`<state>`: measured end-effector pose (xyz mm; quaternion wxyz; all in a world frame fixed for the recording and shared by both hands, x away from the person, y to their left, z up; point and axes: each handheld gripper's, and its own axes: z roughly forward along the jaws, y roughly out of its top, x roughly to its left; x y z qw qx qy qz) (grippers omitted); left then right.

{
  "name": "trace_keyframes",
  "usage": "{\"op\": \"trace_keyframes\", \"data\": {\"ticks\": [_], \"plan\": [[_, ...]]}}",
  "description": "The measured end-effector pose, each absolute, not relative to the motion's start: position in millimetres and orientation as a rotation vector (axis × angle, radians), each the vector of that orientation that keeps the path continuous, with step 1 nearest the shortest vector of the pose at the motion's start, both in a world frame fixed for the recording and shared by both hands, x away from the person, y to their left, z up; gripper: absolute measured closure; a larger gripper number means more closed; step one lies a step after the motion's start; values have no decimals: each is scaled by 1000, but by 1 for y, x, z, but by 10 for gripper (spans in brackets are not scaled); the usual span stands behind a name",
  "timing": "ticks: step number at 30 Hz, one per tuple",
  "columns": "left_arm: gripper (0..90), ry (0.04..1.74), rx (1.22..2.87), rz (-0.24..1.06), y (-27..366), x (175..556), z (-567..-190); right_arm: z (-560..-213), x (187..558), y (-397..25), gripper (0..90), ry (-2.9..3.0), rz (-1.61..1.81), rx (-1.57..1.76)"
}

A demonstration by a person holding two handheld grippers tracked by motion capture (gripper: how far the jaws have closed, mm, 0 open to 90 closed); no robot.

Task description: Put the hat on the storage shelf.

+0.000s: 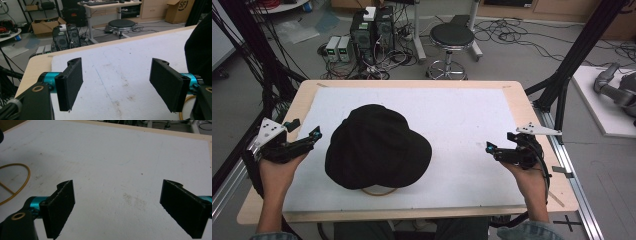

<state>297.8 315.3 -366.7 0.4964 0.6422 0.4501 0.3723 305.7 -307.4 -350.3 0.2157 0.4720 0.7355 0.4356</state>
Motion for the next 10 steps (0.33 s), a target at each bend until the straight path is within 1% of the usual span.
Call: {"op": "trace_keyframes", "data": {"ticks": [10], "plan": [[270,1088,1558,904,316,297,-366,-349,306,-306,125,2037,1213,1308]]}}
